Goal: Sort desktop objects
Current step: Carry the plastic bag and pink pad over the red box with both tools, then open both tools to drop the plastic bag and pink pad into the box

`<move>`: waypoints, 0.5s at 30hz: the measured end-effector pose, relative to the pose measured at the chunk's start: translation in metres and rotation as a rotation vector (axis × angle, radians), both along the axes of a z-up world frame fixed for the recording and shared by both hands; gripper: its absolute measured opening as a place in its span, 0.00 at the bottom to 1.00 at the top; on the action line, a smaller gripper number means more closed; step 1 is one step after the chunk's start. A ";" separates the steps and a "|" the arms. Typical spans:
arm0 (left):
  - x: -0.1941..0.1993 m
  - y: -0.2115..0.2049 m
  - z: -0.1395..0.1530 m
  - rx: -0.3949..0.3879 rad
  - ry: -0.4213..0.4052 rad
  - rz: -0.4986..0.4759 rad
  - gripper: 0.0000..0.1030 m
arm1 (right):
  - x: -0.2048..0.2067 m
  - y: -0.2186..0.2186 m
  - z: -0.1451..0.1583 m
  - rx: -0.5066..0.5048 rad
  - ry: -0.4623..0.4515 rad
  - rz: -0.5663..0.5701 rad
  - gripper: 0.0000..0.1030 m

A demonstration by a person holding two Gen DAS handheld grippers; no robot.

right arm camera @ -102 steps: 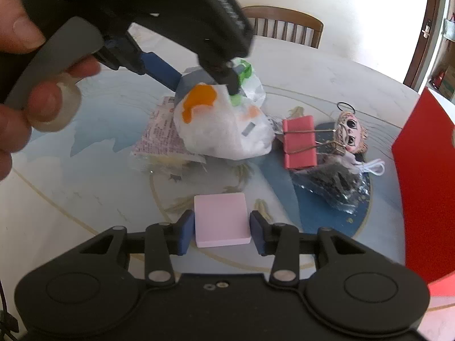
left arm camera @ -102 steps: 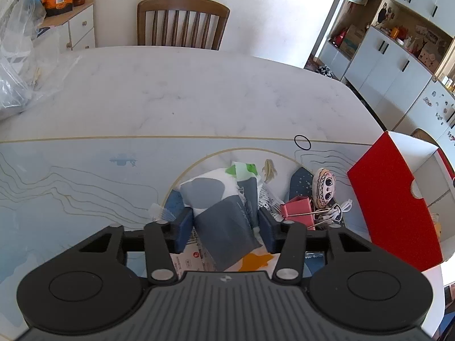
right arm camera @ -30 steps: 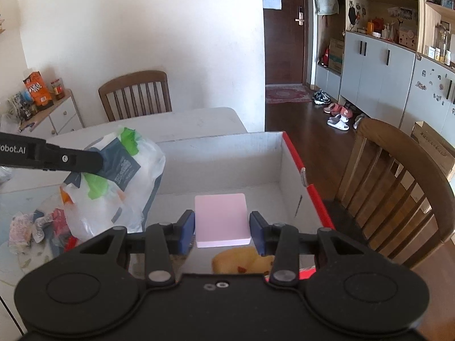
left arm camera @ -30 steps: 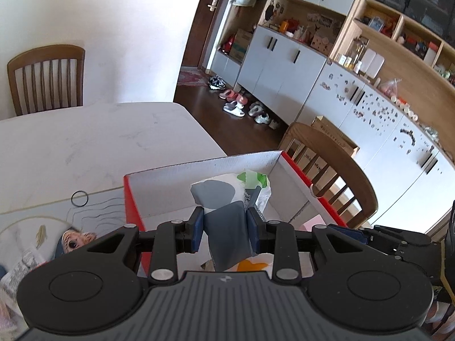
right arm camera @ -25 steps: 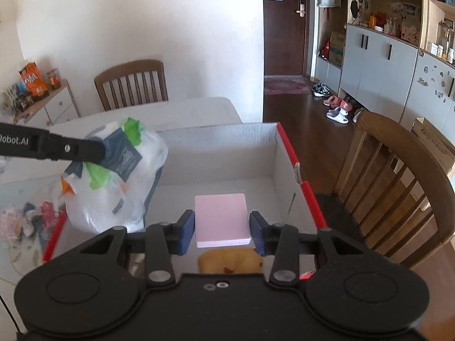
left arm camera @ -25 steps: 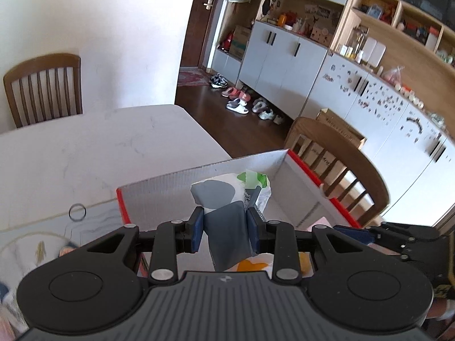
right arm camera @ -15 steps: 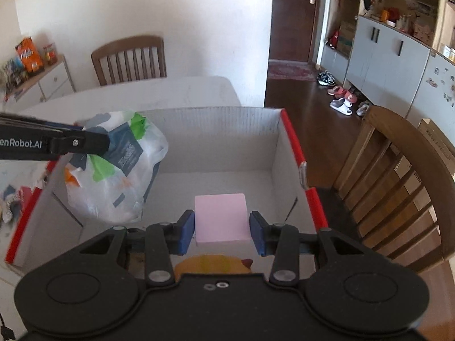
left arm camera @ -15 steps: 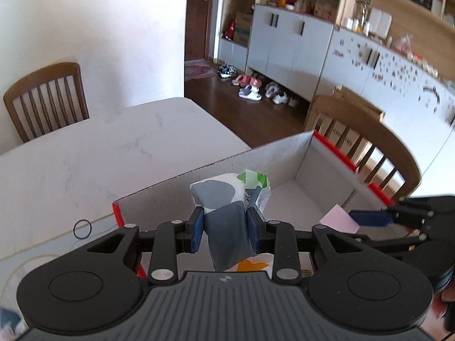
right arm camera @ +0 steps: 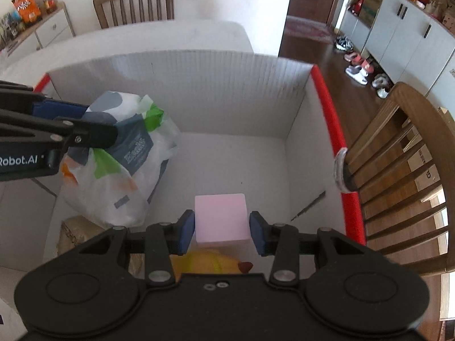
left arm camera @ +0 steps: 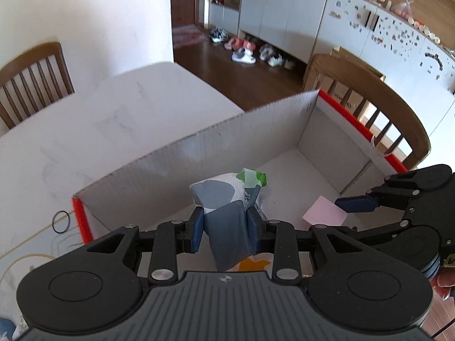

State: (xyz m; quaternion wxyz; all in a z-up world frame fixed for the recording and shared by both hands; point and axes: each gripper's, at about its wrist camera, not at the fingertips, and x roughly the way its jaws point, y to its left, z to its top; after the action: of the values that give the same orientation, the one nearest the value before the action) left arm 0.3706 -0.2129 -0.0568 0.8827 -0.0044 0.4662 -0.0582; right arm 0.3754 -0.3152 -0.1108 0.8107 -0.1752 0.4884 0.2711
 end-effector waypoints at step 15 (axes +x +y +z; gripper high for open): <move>0.014 0.009 -0.009 -0.003 0.114 0.010 0.30 | -0.009 0.012 -0.004 -0.046 0.031 0.070 0.42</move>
State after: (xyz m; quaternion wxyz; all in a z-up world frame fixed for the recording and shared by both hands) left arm 0.3849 -0.2034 -0.0662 0.8550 -0.0116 0.5157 -0.0542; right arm 0.3664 -0.3029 -0.1146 0.7889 -0.2066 0.5005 0.2908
